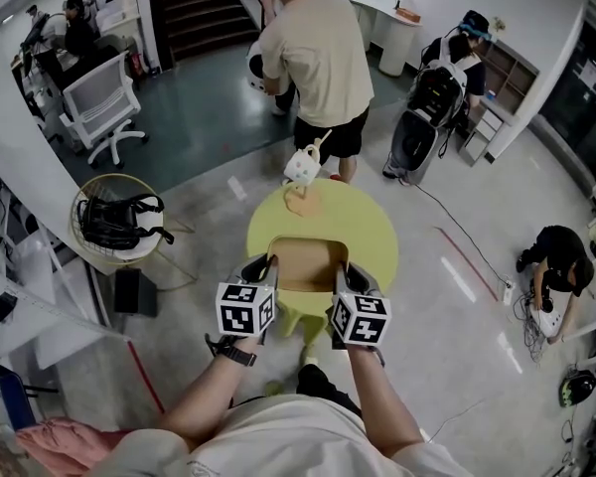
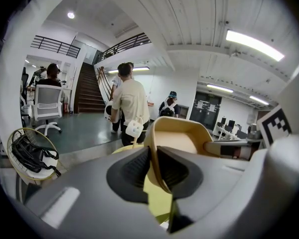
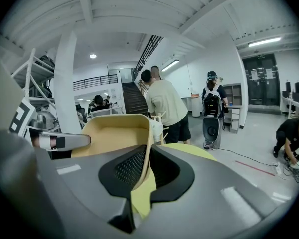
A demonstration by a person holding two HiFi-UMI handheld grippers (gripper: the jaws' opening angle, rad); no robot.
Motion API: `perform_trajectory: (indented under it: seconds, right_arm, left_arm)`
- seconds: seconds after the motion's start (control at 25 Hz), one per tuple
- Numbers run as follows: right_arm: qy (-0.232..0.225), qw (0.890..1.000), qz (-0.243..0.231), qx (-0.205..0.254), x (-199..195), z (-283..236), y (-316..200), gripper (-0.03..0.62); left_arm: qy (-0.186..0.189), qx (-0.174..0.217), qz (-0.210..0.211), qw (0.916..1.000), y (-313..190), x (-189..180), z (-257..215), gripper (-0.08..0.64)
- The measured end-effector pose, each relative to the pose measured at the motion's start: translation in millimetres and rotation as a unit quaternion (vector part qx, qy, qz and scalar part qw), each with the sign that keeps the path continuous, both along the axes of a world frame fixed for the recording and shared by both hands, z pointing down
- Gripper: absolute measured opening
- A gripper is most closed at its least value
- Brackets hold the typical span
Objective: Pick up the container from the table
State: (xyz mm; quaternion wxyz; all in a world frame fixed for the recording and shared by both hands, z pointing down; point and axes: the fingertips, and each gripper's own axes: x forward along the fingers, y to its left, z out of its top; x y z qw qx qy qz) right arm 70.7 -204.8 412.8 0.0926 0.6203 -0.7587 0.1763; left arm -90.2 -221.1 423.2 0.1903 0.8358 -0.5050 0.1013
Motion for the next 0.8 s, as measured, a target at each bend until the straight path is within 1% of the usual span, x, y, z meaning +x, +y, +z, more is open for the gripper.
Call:
perform_trajectory:
  seconds: [0.8]
  right_arm:
    - [0.001, 1.0, -0.001, 0.007, 5.6, -1.1, -5.6, 0.038]
  left_arm:
    - [0.006, 0.011, -0.003, 0.9999, -4.5, 5.6, -7.3, 0.04]
